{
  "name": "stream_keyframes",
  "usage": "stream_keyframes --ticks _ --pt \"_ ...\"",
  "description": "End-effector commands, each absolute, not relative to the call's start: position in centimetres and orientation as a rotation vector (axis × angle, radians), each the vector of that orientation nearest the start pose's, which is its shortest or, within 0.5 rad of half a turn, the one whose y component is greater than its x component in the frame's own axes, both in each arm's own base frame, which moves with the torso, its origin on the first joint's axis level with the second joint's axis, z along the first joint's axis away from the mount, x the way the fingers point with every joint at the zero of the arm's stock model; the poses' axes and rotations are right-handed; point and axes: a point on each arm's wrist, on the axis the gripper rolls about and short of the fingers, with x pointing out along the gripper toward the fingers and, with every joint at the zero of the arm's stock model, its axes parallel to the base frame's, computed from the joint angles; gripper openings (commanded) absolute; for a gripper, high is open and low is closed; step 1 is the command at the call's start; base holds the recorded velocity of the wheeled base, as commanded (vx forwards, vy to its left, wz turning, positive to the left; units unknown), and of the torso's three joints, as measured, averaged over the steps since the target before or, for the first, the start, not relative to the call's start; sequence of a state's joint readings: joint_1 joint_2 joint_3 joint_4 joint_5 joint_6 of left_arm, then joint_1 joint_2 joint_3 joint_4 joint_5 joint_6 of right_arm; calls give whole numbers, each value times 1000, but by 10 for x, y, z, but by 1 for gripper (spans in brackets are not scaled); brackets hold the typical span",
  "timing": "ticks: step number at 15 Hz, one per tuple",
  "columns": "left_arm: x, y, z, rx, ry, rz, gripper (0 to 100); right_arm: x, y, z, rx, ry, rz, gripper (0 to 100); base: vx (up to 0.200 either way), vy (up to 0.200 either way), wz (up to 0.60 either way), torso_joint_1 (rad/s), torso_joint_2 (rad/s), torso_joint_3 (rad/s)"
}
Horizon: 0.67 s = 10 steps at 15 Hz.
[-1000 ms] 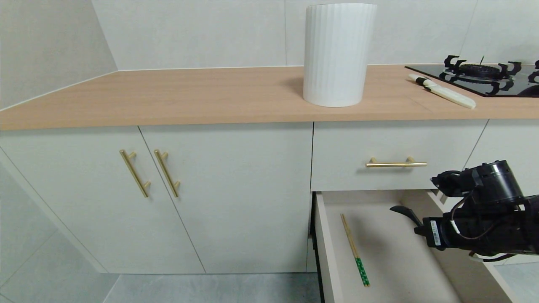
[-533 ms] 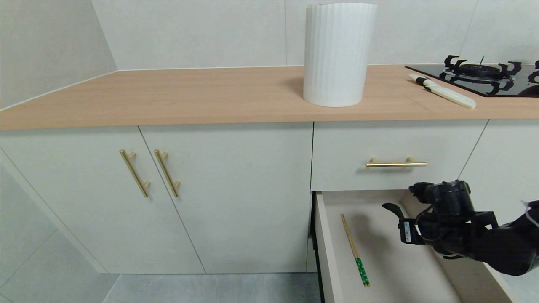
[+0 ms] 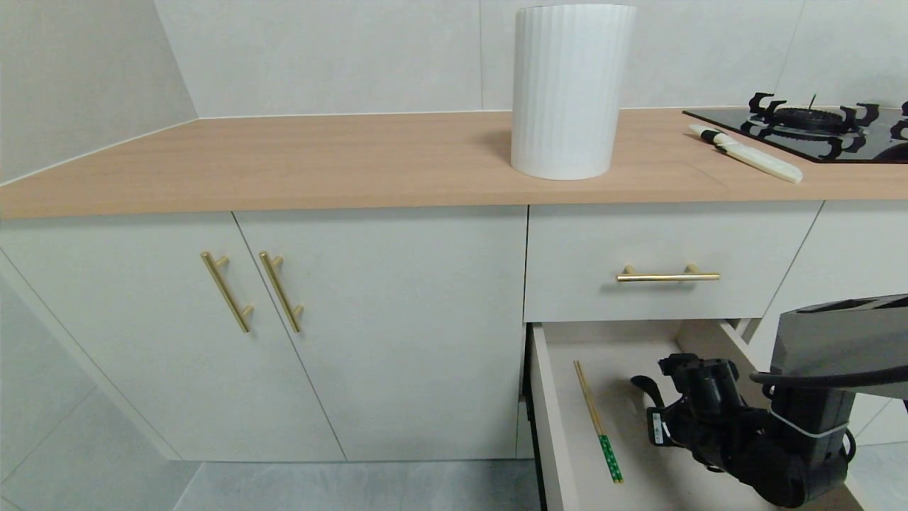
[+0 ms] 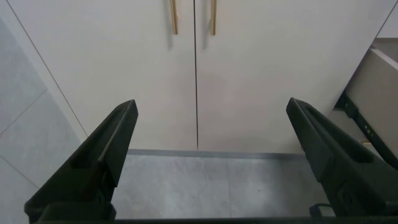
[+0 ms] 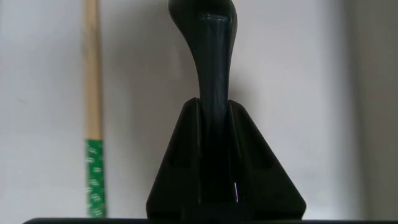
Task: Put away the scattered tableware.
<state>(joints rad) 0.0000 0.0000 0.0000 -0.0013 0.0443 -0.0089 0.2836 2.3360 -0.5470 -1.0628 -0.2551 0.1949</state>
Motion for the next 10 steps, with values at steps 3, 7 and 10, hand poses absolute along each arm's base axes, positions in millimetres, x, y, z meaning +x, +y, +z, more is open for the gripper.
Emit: stream_keyframes --ticks 3,7,10 --pt "-23 1 76 -9 -2 44 100 309 85 -58 -23 745 -48 0 0 0 0 0 0 0" --pt "-23 1 76 -9 -2 44 100 310 84 -57 -19 739 -49 0 0 0 0 0 0 0" --pt "-23 1 76 -9 -2 44 100 310 84 -57 -19 738 -49 0 0 0 0 0 0 0"
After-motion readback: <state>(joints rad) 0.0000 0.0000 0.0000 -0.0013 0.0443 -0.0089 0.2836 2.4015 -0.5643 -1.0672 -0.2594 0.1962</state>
